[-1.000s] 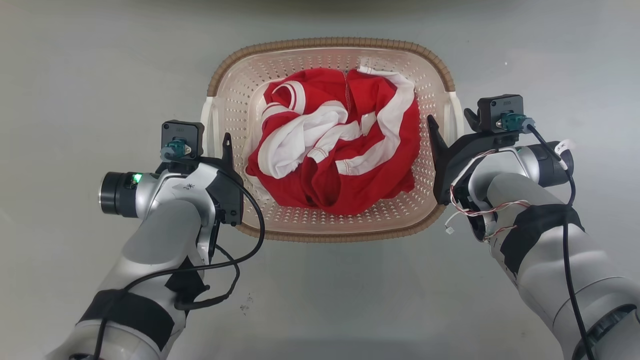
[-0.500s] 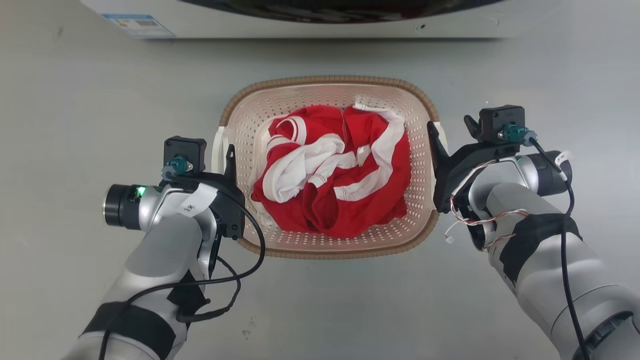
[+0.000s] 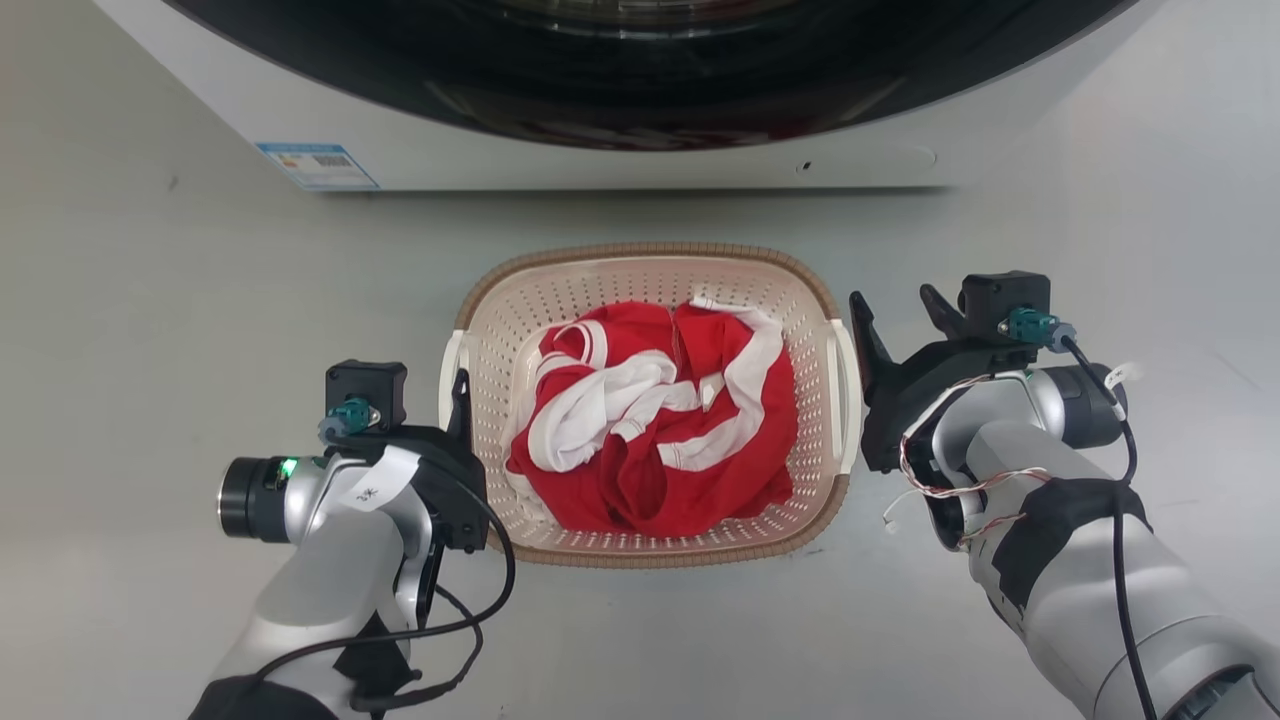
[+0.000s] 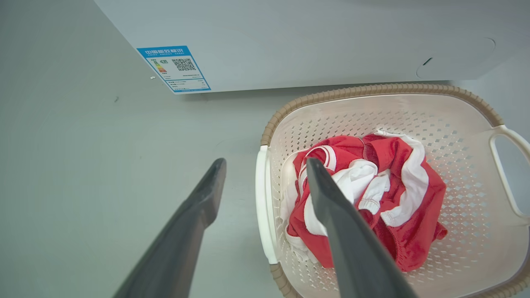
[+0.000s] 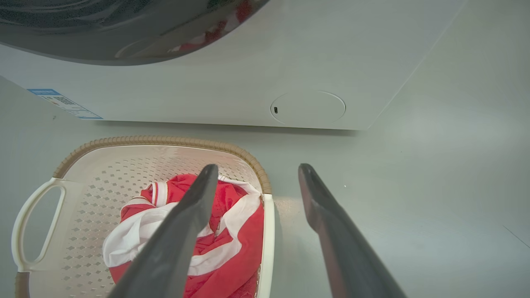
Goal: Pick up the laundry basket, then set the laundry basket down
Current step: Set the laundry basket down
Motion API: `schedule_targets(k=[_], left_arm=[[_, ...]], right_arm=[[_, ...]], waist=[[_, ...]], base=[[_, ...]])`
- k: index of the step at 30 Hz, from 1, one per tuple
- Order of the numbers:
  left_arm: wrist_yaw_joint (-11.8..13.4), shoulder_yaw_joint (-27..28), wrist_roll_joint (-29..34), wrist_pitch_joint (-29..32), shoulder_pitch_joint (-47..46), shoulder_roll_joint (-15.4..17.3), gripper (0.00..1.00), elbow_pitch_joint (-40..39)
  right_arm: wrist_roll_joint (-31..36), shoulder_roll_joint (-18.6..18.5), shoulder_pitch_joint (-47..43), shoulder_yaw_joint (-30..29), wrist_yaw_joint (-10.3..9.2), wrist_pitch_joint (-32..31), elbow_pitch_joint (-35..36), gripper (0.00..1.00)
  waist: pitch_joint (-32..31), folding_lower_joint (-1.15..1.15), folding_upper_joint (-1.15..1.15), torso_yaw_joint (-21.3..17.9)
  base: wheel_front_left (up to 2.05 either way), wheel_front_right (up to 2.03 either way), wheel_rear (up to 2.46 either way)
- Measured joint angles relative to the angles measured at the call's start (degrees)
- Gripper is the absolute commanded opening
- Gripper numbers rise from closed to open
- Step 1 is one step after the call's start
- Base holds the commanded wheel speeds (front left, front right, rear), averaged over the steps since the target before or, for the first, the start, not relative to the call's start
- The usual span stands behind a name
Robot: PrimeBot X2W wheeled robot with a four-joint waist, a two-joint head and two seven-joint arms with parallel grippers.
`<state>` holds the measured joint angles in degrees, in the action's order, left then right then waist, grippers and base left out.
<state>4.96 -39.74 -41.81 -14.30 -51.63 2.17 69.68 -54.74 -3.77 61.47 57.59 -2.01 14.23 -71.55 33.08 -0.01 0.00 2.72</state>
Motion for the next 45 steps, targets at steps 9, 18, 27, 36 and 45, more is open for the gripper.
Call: schedule_targets(k=[9,18,27,36,45], left_arm=[[0.08,2.31,0.03,-0.01,4.97,1.57,1.0,-5.44],[0.66,4.23,2.05,-0.01,12.16,3.04,1.0,-11.71],[1.35,6.47,4.61,-0.01,19.83,4.19,1.0,-19.51],[1.68,9.58,7.82,-0.01,28.99,5.1,1.0,-27.41],[2.1,12.27,11.1,-0.01,36.38,5.86,1.0,-34.89]], right_arm=[[-0.04,0.12,-3.99,-1.9,0.0,0.04,3.21,1.0],[0.86,0.04,-9.73,-4.93,-0.58,0.04,8.04,1.0],[3.23,-0.99,-17.24,-8.14,-2.03,0.04,13.99,1.0],[6.72,-2.36,-25.71,-11.73,-3.16,0.04,21.06,1.0],[10.77,-3.49,-33.68,-15.17,-4.35,0.04,28.94,1.0]], waist=[[-5.14,0.0,0.0,-0.57],[-10.64,0.0,0.0,-0.98],[-16.02,0.0,0.0,-1.33],[-21.03,0.0,-0.01,-1.61],[-25.19,0.0,0.0,-1.92]], base=[[0.0,0.0,0.0],[0.0,0.0,0.0],[0.0,0.0,0.0],[0.0,0.0,0.0],[0.0,0.0,0.0]])
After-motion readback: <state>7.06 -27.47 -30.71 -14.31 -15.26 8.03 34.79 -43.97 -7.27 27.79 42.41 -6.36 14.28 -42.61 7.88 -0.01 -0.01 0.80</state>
